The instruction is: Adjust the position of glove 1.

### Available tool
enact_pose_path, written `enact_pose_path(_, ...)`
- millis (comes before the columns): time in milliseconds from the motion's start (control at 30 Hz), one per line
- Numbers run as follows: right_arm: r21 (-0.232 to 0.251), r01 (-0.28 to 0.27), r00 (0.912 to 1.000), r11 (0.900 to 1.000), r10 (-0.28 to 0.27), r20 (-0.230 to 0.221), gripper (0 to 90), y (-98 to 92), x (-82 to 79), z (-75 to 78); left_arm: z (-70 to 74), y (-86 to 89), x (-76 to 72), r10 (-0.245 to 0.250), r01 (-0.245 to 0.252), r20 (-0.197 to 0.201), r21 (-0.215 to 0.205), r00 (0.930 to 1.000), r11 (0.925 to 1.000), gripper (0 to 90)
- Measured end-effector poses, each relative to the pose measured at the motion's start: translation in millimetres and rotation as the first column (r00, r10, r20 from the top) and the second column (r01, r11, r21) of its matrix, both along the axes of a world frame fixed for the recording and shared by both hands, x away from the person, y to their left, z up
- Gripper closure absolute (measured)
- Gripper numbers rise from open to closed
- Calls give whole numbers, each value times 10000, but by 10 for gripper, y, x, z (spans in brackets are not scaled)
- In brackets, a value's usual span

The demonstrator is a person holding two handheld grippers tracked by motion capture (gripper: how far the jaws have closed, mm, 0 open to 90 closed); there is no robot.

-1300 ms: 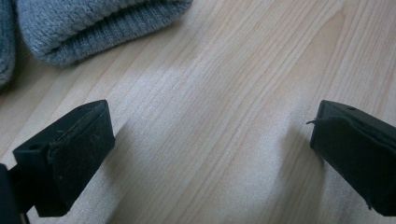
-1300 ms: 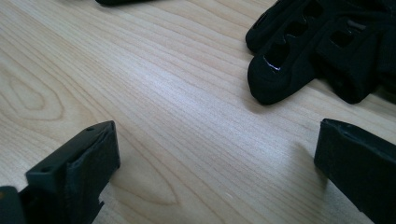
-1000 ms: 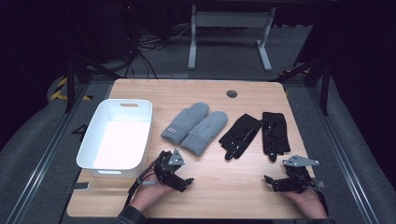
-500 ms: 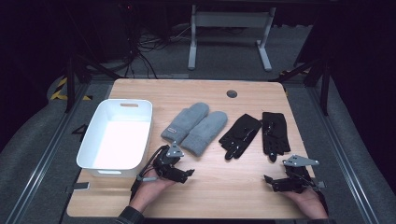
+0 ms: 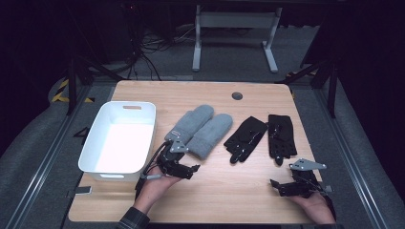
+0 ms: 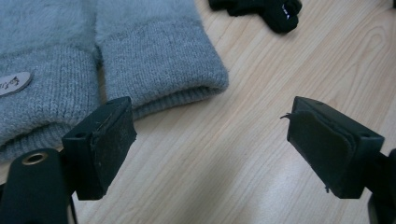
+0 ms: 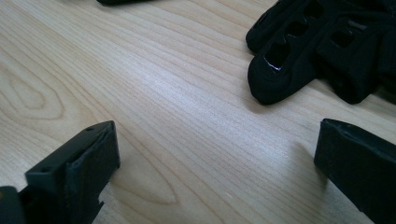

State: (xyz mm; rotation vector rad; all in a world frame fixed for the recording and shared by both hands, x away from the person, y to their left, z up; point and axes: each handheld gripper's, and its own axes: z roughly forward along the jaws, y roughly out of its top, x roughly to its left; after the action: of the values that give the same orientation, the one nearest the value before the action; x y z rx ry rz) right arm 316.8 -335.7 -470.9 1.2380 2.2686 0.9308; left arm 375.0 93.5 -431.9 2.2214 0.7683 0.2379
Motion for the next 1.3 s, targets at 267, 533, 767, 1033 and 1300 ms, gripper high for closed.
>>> enact_pose_path(267, 10, -22, 10000, 10000, 22, -1, 4, 0, 5, -1, 96, -124, 140, 251, -250, -43, 147, 9997, 9996, 156)
enact_pose_path(533, 11, -26, 10000, 10000, 26, -4, 4, 1, 5, -1, 152, -305, 285, 193, -193, -22, 264, 9998, 9995, 155)
enact_pose_path(767, 11, -38, 10000, 10000, 38, -3, 4, 1, 6, -1, 199, -424, 502, 250, -250, 9, 217, 9997, 9995, 156)
enact_pose_path(1033, 12, -47, 10000, 10000, 47, 0, 4, 1, 8, -1, 186, -598, 781, 251, -255, 148, 299, 9996, 9992, 157)
enact_pose_path(1300, 11, -76, 10000, 10000, 76, -6, 4, 1, 10, 0, 71, -754, 984, 298, -292, -107, 530, 9995, 9982, 157)
